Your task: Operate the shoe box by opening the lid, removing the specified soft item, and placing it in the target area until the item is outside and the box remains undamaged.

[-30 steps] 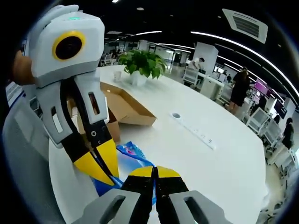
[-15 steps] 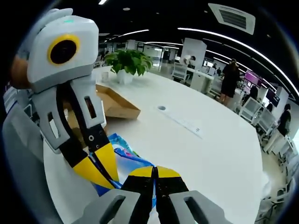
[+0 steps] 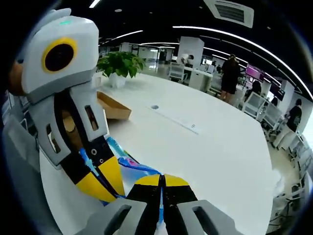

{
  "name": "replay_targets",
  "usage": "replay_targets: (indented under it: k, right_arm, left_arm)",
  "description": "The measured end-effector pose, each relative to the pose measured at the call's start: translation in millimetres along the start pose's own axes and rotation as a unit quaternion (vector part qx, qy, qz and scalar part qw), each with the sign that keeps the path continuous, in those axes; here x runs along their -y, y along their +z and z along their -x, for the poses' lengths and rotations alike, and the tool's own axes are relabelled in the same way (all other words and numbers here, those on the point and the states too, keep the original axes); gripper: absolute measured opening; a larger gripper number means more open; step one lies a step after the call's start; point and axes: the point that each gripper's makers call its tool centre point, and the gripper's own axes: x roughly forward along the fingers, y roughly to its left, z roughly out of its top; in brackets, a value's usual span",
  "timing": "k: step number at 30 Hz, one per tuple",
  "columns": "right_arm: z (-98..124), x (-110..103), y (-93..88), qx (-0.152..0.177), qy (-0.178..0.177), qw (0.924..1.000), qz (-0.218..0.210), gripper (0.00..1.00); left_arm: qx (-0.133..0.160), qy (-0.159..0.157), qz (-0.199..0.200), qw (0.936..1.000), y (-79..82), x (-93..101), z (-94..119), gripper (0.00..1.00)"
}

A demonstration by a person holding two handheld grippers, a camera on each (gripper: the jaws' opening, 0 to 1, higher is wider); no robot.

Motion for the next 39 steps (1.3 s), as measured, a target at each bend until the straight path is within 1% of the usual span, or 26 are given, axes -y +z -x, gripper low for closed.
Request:
replay_targets:
  k: [9,15,22,28,30,36,39]
  right_arm:
    - [1,20,-12.3,-0.002,-0.015,0.9997,-0.021,0.0]
    - [1,26,-17.0,-0.004,-0.026,0.9991,-0.034,0.0]
    - [1,35,-29.6,-0.01,-0.039,0.9978,-0.053,0.0]
    - [0,40,-44.3,-0.025,-0.046,0.9969,-0.059,0.0]
    - [-1,42,-49.1,-0.028,-0.05,0.9961,-0.068,0.0]
    - [-6,45,-61.1,-0.036,-0.054,0.9944,-0.084,0.0]
    - [-9,45,-65.8,-0.039,-0.053,0.9939,-0.089,0.0]
  left_arm:
    - [-0.006,-0.012,-0.006,0.9999,7.7,-1.5,-19,0.0]
    - [-0.009,-0.019,-0.011,0.9997,10.8,-4.5,-33,0.0]
    - [-0.015,-0.027,-0.002,0.9995,12.9,-5.3,-49,0.0]
    - [-0.024,-0.03,-0.004,0.9992,6.4,-3.6,-64,0.0]
    - [-0.029,-0.03,-0.003,0.9991,3.4,-3.7,-69,0.0]
    - [-0.033,-0.032,0.007,0.9989,-1.8,-3.4,-78,0.0]
    - [-0.037,-0.03,0.009,0.9988,-7.4,-5.0,-81,0.0]
